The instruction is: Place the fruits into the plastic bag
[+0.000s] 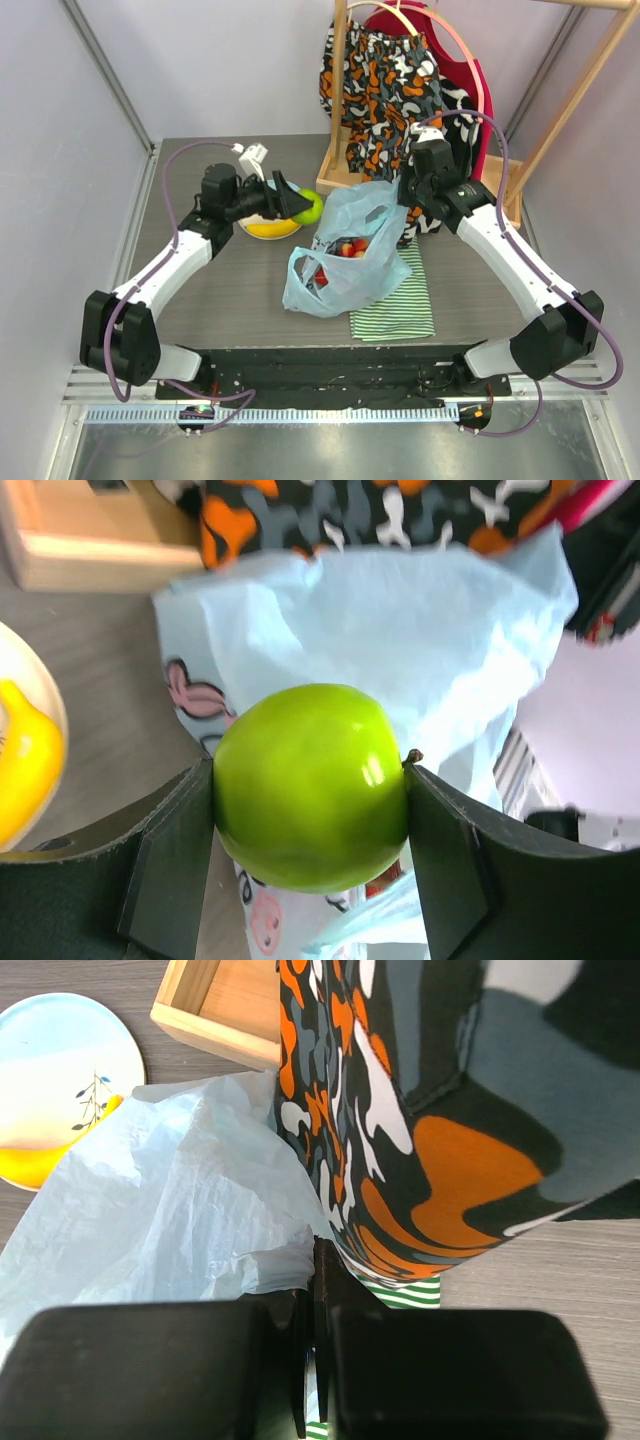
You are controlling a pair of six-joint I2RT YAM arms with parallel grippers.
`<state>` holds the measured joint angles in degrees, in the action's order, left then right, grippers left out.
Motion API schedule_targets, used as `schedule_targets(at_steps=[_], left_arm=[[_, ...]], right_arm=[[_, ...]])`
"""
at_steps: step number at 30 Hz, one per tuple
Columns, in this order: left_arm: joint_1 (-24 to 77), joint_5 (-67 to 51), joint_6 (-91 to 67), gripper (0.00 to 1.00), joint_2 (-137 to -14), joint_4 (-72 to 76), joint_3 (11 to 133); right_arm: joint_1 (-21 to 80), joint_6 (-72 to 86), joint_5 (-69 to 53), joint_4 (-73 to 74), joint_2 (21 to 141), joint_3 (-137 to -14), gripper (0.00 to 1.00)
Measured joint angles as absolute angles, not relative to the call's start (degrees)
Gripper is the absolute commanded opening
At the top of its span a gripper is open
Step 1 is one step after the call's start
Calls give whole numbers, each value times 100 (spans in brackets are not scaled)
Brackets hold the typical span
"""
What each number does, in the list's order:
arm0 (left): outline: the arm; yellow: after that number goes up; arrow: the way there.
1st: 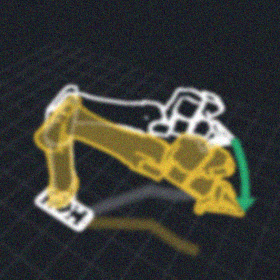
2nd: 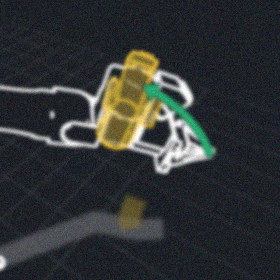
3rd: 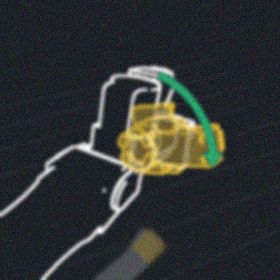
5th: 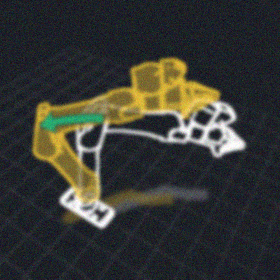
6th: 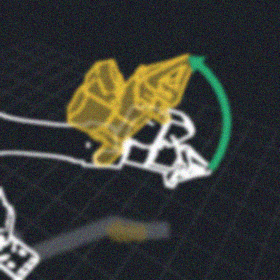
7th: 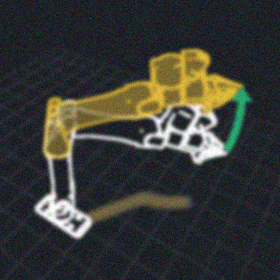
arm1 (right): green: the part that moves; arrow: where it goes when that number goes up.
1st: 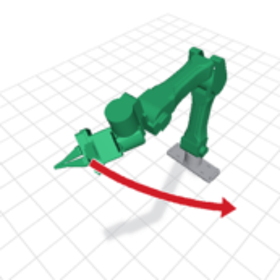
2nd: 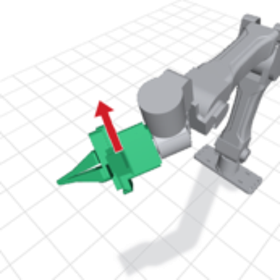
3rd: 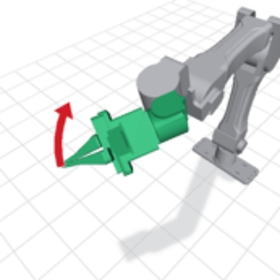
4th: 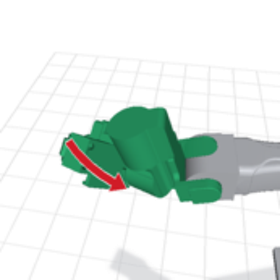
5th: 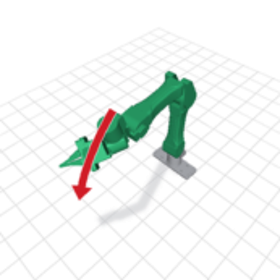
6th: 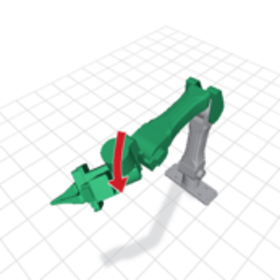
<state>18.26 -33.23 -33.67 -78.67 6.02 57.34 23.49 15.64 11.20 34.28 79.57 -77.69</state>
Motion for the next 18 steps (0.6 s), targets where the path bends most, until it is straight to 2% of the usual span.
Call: schedule_targets(at_steps=[11,18], left_arm=[[2515,-3953,-2663,37,-7524,495,5575],[3369,-4025,-2357,38,-7260,683,5577]], right_arm=[[2349,1645,1002,3426,7996,-7789,1],[2349,1664,939,3426,7996,-7789,1]])
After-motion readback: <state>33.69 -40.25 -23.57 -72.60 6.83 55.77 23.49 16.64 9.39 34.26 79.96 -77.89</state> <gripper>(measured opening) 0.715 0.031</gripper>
